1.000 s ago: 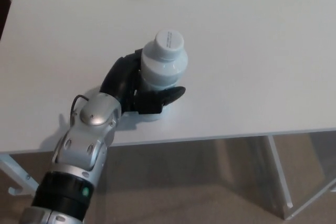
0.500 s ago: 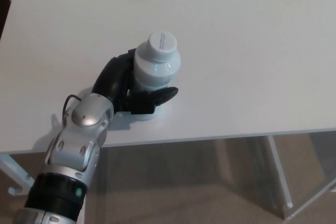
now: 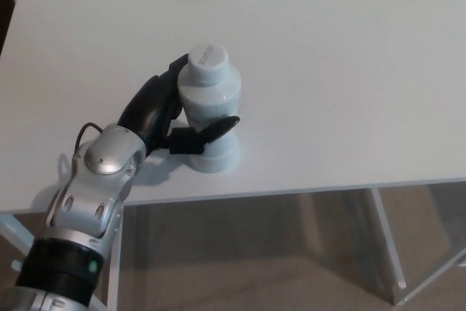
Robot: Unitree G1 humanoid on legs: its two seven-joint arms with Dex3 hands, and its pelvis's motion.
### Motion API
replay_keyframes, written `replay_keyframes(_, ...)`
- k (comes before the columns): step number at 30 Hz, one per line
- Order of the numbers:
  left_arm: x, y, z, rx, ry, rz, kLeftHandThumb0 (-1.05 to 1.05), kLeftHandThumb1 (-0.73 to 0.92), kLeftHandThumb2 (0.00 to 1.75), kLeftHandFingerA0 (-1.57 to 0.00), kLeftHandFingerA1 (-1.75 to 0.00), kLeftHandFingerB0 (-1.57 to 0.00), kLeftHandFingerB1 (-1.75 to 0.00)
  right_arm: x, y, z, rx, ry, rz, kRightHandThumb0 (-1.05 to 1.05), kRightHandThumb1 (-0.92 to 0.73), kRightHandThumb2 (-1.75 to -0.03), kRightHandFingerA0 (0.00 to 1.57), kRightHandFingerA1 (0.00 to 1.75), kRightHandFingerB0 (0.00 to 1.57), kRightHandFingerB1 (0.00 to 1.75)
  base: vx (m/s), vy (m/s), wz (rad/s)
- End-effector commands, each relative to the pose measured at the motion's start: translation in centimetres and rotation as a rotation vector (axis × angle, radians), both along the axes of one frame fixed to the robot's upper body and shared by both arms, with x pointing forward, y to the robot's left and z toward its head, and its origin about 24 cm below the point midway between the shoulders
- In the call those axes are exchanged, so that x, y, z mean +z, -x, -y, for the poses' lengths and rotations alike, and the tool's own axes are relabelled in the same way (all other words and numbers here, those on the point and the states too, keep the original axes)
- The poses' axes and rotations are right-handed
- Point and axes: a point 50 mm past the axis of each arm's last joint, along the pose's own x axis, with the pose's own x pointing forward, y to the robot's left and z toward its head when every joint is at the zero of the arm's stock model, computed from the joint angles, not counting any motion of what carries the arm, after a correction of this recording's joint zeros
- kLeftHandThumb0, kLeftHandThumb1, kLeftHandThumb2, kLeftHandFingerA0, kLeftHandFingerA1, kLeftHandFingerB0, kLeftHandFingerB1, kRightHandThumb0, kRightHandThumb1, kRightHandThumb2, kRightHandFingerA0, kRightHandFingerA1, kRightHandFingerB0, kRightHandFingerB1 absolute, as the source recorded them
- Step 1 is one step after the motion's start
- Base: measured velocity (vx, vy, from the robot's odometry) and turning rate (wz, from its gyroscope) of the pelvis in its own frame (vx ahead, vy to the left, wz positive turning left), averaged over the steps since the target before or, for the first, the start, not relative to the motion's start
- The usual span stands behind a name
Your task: The robot picks up a bottle from a person using its left hand and walk towards the table in frontand put the bottle on the table.
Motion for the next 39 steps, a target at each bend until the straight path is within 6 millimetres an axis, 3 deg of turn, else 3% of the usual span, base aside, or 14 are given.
replay_keyframes(1,0.6,0.1,-0.3,-0.049,-0.016,0.056,-0.90,0.58,0.57,0.00,0.00,0.00,0.00,0.2,0.0,0.4,-0.012,0.016,-0.004,-0.38,-0.58,-0.79,0.69,0.59,0.53,0.52,0.00,0.000,0.00)
replay_keyframes(2,0.6,0.1,-0.3,-0.053,-0.024,0.067,-0.90,0.58,0.57,0.00,0.00,0.00,0.00,0.2,0.0,0.4,-0.012,0.013,-0.002,-0.38,-0.58,-0.79,0.69,0.59,0.53,0.52,0.00,0.000,0.00)
replay_keyframes(3,0.8,0.1,-0.3,-0.062,-0.026,0.077,-0.90,0.49,0.87,0.00,0.00,0.00,0.00,0.2,-0.2,0.4,-0.014,0.013,0.000,-0.30,-0.67,-0.60,0.75,0.48,0.57,0.41,0.00,0.000,0.00)
replay_keyframes(4,0.8,0.1,-0.2,-0.073,-0.027,0.085,-0.89,0.49,0.86,0.00,0.00,0.00,0.00,0.2,-0.2,0.4,-0.017,0.015,-0.001,-0.39,-0.58,-0.79,0.68,0.57,0.53,0.52,0.00,0.000,0.00)
replay_keyframes(6,1.0,0.2,-0.2,-0.096,-0.033,0.097,-0.89,0.50,0.86,0.00,0.00,0.00,0.00,0.2,-0.2,0.5,-0.023,0.019,-0.002,-0.39,-0.58,-0.78,0.68,0.57,0.54,0.52,0.00,0.000,0.00)
replay_keyframes(7,1.0,0.4,-0.1,-0.106,-0.031,0.098,-0.88,0.49,0.85,0.00,0.00,0.00,0.00,0.2,0.0,0.5,-0.020,0.021,-0.004,-0.31,-0.67,-0.60,0.77,0.48,0.57,0.41,0.00,0.000,0.00)
replay_keyframes(8,1.0,0.6,-0.1,-0.114,-0.034,0.097,-0.86,0.56,0.58,0.00,0.00,0.00,0.00,0.1,0.2,0.5,-0.021,0.021,-0.007,-0.39,-0.58,-0.79,0.70,0.59,0.53,0.52,0.00,0.000,0.00)
replay_keyframes(11,1.0,1.3,-0.4,-0.154,-0.050,0.079,-0.88,0.54,0.57,0.00,0.00,0.00,0.00,-0.2,1.4,0.6,-0.024,0.010,-0.021,-0.41,-0.57,-0.79,0.70,0.59,0.52,0.51,0.00,0.000,0.00)
replay_keyframes(19,2.6,1.8,-2.1,-0.231,-0.126,0.078,-0.93,0.52,0.60,0.00,0.00,0.00,0.00,0.2,0.1,0.3,-0.016,-0.001,0.005,-0.37,-0.57,-0.77,0.67,0.57,0.53,0.51,0.00,0.000,0.00)
replay_keyframes(23,2.2,3.0,-3.4,-0.346,-0.196,0.001,-0.97,0.53,0.62,0.00,0.00,0.00,0.00,-0.5,1.5,0.0,-0.027,-0.010,-0.023,-0.39,-0.56,-0.77,0.71,0.58,0.52,0.51,0.00,0.000,0.00)
replay_keyframes(25,2.4,2.8,-3.7,-0.352,-0.184,-0.011,-0.97,0.47,0.65,0.00,0.00,0.00,0.00,-0.3,1.0,0.0,-0.026,-0.020,-0.012,-0.39,-0.57,-0.77,0.69,0.58,0.51,0.51,0.00,0.000,0.00)
replay_keyframes(33,1.5,3.3,-4.5,-0.354,-0.173,-0.085,-0.92,0.52,0.57,0.00,0.00,0.00,0.00,-0.3,1.1,0.1,-0.020,-0.007,-0.017,-0.38,-0.57,-0.77,0.67,0.57,0.51,0.51,0.00,0.000,0.00)
replay_keyframes(38,1.7,4.1,-6.1,-0.329,-0.180,-0.071,-0.89,0.54,0.56,0.00,0.00,0.00,0.00,-0.3,1.3,0.1,-0.010,-0.001,-0.017,-0.37,-0.56,-0.77,0.65,0.56,0.51,0.50,0.00,0.000,0.00)
replay_keyframes(39,1.7,4.5,-6.6,-0.315,-0.182,-0.066,-0.88,0.55,0.57,0.00,0.00,0.00,0.00,-0.2,1.4,0.2,-0.004,0.004,-0.021,-0.29,-0.67,-0.59,0.71,0.45,0.55,0.40,0.00,0.000,0.00)
